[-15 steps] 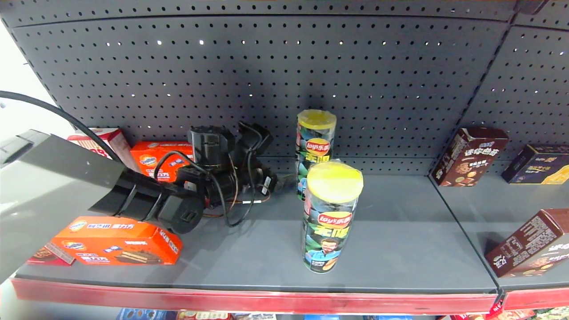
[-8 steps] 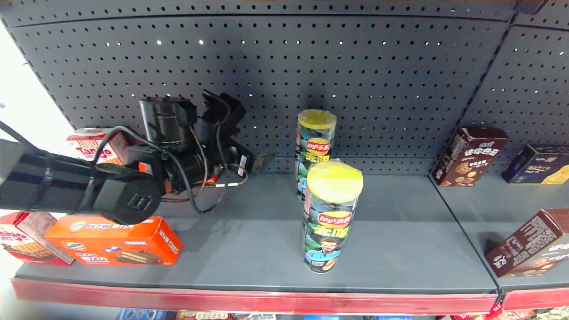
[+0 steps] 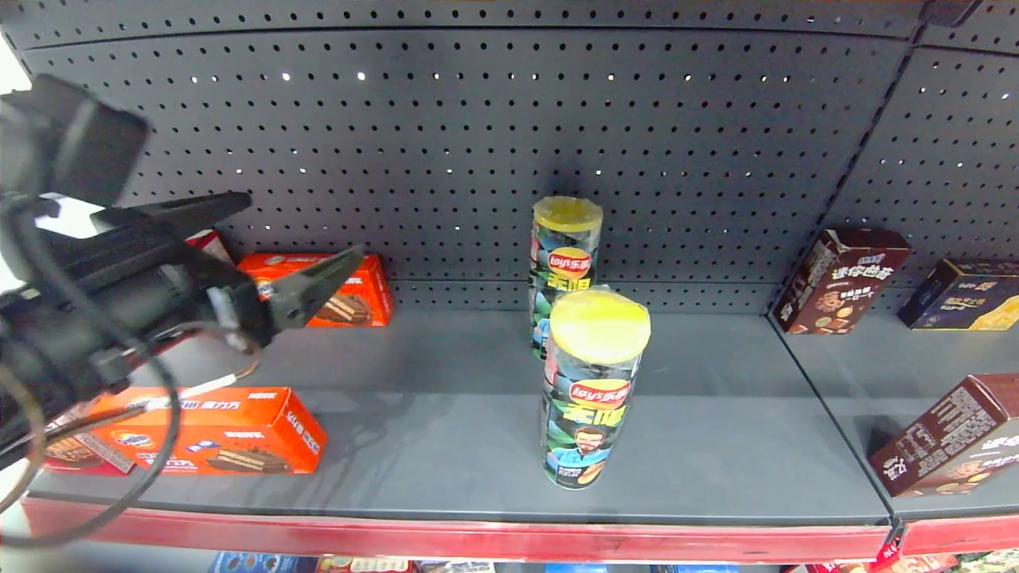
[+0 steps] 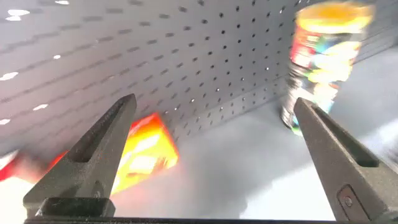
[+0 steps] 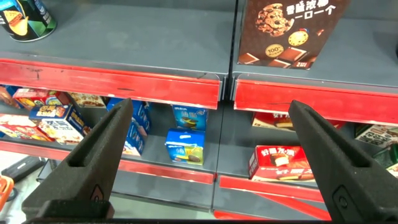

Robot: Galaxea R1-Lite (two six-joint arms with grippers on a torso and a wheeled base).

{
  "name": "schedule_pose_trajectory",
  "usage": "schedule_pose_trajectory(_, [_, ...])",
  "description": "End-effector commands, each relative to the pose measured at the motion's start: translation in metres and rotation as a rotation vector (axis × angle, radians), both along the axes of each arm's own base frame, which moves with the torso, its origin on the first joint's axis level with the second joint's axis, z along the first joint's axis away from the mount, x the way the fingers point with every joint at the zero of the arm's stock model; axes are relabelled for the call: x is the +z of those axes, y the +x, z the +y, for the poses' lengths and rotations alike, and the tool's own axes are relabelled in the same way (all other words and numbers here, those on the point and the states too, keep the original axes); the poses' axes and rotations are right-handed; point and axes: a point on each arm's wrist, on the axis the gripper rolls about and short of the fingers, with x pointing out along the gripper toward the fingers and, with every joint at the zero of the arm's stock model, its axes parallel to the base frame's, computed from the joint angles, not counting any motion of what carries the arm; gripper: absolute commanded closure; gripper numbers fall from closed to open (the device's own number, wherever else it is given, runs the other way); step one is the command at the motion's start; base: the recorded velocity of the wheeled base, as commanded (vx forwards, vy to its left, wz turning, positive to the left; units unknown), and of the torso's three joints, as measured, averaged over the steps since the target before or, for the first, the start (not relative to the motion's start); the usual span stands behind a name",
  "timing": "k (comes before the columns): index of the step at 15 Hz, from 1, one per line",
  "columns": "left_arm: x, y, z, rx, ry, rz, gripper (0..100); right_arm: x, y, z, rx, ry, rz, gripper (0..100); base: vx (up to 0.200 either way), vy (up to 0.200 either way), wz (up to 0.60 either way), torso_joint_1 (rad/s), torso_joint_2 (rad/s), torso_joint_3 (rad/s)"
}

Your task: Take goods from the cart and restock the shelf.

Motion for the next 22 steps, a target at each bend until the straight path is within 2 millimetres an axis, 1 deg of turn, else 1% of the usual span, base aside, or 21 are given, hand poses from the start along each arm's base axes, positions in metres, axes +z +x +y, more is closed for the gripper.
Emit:
schedule_pose_trajectory(1, [-0.038,-0.118,0.056,0.082,-0.071,-0.092,0,0.000,0.000,0.000,0.000,0.000,0.000,0,0.000,0.000,0.00,0.000,0.00,0.000])
schedule_pose_trajectory(2, [-0.051,-0.141,0.067,0.155,-0.065,-0.087,0,0.000,0.000,0.000,0.001,0.000,0.000,0,0.000,0.000,0.00,0.000,0.00,0.000])
schedule_pose_trajectory(3, [-0.082,-0.182,0.079,0.222,-0.084,-0.060,0,0.000,0.000,0.000,0.001,0.000,0.002,0,0.000,0.000,0.00,0.000,0.00,0.000])
schedule_pose_trajectory(4, [-0.095,-0.188,0.080,0.229,-0.105,-0.039,0,0.000,0.000,0.000,0.001,0.000,0.000,0,0.000,0.000,0.00,0.000,0.00,0.000])
schedule_pose_trajectory(5, [-0.101,-0.188,0.079,0.233,-0.100,-0.028,0,0.000,0.000,0.000,0.001,0.000,0.002,0,0.000,0.000,0.00,0.000,0.00,0.000])
schedule_pose_trajectory(6, [-0.125,-0.188,0.077,0.237,-0.083,-0.002,0,0.000,0.000,0.000,0.000,0.000,0.002,0,0.000,0.000,0.00,0.000,0.00,0.000])
schedule_pose_trajectory(7, [-0.154,-0.190,0.074,0.205,-0.071,0.022,0,0.000,0.000,0.000,0.000,0.000,0.002,0,0.000,0.000,0.00,0.000,0.00,0.000])
schedule_pose_trajectory(8, [-0.172,-0.190,0.073,0.208,-0.061,0.051,0,0.000,0.000,0.000,0.001,0.000,0.000,0,0.000,0.000,0.00,0.000,0.00,0.000])
schedule_pose_trajectory(9, [-0.178,-0.193,0.073,0.208,-0.061,0.060,0,0.000,0.000,0.000,0.000,0.000,0.000,0,0.000,0.000,0.00,0.000,0.00,0.000])
schedule_pose_trajectory(10, [-0.180,-0.196,0.072,0.208,-0.074,0.039,0,0.000,0.000,0.000,0.001,0.000,0.002,0,0.000,0.000,0.00,0.000,0.00,0.000])
schedule_pose_trajectory(13, [-0.180,-0.196,0.072,0.207,-0.104,0.044,0,0.000,0.000,0.000,0.000,0.000,0.000,0,0.000,0.000,0.00,0.000,0.00,0.000])
schedule_pose_trajectory(15, [-0.180,-0.197,0.072,0.212,-0.159,0.051,0,0.000,0.000,0.000,0.000,0.000,0.002,0,0.000,0.000,0.00,0.000,0.00,0.000])
schedule_pose_trajectory(19, [-0.180,-0.197,0.072,0.212,-0.163,0.054,0,0.000,0.000,0.000,0.000,0.000,0.002,0,0.000,0.000,0.00,0.000,0.00,0.000])
schedule_pose_trajectory(22, [-0.180,-0.197,0.072,0.203,-0.231,0.071,0,0.000,0.000,0.000,0.001,0.000,0.000,0,0.000,0.000,0.00,0.000,0.00,0.000])
